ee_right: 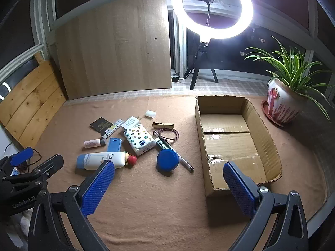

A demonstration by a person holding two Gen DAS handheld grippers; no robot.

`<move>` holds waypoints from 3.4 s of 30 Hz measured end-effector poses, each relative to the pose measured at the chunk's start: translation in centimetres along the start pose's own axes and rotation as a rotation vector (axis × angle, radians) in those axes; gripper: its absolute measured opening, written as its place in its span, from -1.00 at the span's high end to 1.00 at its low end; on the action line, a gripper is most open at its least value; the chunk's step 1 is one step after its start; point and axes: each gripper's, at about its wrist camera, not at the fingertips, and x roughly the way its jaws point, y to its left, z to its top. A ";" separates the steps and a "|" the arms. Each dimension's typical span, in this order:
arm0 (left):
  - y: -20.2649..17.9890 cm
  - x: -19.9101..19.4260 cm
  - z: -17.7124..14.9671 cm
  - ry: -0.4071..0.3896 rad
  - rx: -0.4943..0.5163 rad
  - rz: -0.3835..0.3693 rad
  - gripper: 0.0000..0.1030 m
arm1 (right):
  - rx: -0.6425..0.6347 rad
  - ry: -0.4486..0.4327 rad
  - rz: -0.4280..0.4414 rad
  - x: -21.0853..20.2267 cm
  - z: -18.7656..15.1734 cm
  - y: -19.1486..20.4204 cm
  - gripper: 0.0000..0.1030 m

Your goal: Organize objects

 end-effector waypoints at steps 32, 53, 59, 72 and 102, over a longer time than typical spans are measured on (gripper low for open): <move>-0.1 0.6 -0.1 0.011 0.003 -0.002 -1.00 | -0.004 0.012 -0.017 0.4 0.0 -0.1 -0.99; 0.2 0.9 -0.1 0.020 0.001 0.003 -1.00 | -0.007 0.028 -0.009 1.0 0.0 -0.2 -0.99; 0.3 1.4 0.0 0.026 0.006 0.003 -1.00 | -0.002 0.048 0.005 1.5 0.0 -0.2 -0.99; 0.5 2.8 0.5 0.037 0.029 0.007 -1.00 | 0.008 0.076 0.006 2.4 0.1 -0.3 -0.99; 4.5 18.5 3.4 0.284 -0.017 -0.118 -0.41 | 0.110 0.178 0.035 4.0 -1.8 -2.0 -0.96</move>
